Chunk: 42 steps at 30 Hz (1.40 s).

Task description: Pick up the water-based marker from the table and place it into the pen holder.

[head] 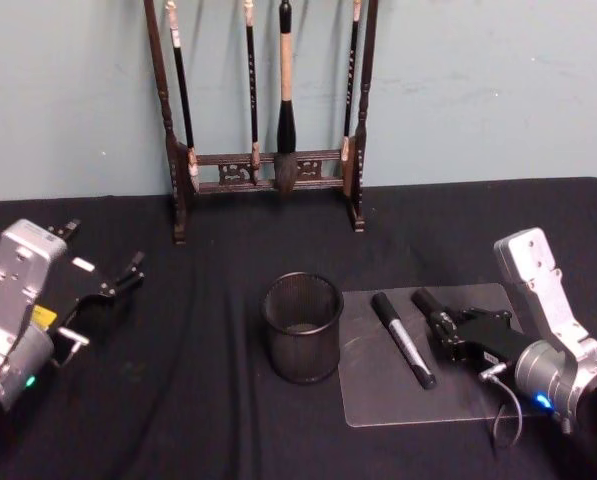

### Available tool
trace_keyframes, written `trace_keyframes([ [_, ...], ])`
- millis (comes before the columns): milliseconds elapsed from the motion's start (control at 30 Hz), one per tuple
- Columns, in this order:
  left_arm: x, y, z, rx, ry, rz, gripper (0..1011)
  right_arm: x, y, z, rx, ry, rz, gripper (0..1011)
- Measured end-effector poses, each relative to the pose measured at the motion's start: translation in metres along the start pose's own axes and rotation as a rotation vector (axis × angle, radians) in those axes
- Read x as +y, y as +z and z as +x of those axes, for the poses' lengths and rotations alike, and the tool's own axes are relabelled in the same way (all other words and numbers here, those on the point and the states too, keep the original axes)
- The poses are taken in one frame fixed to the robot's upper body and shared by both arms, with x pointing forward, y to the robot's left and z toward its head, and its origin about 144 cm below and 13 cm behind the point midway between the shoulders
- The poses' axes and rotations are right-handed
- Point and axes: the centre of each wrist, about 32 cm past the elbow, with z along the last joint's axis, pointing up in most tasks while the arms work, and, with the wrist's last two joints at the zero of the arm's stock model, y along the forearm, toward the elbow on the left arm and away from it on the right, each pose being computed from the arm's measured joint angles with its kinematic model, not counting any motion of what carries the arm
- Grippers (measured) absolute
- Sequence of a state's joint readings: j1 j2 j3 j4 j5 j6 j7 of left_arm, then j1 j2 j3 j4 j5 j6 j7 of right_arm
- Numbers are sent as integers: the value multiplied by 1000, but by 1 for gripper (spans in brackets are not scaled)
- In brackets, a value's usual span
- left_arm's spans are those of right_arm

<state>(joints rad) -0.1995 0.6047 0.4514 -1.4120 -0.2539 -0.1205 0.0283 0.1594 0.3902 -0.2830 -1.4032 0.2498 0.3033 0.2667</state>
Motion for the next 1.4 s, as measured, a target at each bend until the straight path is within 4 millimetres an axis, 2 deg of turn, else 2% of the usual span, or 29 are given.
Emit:
trace_keyframes([
  [400, 0, 0, 0, 0, 0, 0, 1009, -1, -1, 2, -6, -5, 19, 214],
  [1100, 0, 0, 0, 0, 0, 0, 1009, -10, -7, 4, -60, -18, 256, 214],
  [1400, 0, 0, 0, 0, 0, 0, 1009, -13, -5, 13, -106, -4, 335, 214],
])
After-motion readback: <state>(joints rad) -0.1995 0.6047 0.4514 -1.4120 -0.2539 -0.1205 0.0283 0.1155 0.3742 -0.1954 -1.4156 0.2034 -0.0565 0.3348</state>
